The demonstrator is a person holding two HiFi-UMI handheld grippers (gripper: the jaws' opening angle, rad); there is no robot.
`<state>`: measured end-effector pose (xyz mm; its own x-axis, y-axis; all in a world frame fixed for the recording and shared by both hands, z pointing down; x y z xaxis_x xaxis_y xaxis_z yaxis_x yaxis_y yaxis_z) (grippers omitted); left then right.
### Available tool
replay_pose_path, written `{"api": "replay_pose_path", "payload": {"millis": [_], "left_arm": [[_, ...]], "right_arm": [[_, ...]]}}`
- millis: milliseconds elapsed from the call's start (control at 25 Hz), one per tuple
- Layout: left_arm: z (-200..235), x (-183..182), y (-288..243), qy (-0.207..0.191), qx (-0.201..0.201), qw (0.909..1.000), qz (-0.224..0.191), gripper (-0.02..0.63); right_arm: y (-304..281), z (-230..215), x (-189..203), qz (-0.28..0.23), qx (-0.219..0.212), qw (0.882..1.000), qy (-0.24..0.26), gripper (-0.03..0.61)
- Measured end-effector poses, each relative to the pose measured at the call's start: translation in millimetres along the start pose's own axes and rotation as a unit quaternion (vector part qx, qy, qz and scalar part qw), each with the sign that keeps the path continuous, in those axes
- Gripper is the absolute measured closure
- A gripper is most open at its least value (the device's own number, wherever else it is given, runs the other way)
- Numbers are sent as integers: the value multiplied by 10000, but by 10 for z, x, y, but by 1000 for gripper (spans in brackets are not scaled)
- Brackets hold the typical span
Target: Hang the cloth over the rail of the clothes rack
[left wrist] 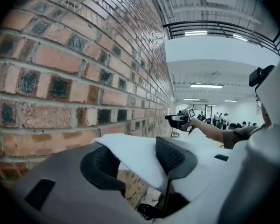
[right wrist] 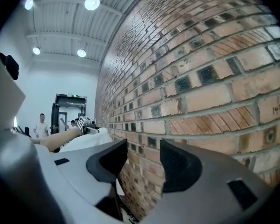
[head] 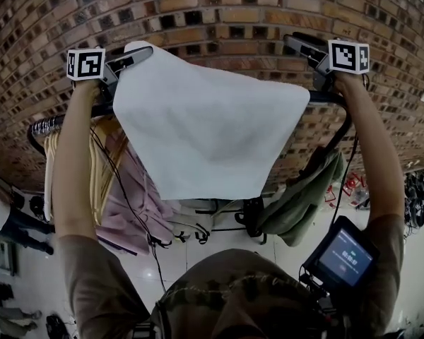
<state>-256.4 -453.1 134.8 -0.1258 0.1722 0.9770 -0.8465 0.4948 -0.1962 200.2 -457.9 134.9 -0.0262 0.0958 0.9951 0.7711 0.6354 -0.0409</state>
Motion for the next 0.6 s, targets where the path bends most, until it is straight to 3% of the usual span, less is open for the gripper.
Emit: {"api": "replay_pose_path", "payload": {"millis": [80, 320, 400, 480, 600], "left_arm": [[11, 81, -32, -70, 51, 9993, 363, 379], [66, 255, -128, -232, 120, 9918, 1250, 379], [75, 279, -124, -194, 303, 9911, 1281, 378], [51, 279, -123, -110, 436, 9916, 1212, 305], [101, 261, -115, -52, 386, 9933, 1087, 286]], "right_arm": [[-12, -16, 29, 3, -74, 10000, -45, 382], [-65, 88, 1, -44, -318, 9994, 84, 382], [-62, 96, 2, -65, -389, 9992, 69, 382], [-60, 104, 12, -62, -444, 9990, 73, 382], [-56, 112, 6, -104, -460, 9988, 92, 382]]}}
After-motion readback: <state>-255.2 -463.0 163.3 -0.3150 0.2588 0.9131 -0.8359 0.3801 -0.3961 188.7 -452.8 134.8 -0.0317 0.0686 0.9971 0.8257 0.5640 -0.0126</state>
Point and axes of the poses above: the fingertips, and each gripper's own axes: y backward along the fingers, z to its left, x out of its underside, the point moved 7 cm from there along y, backward along the fingers
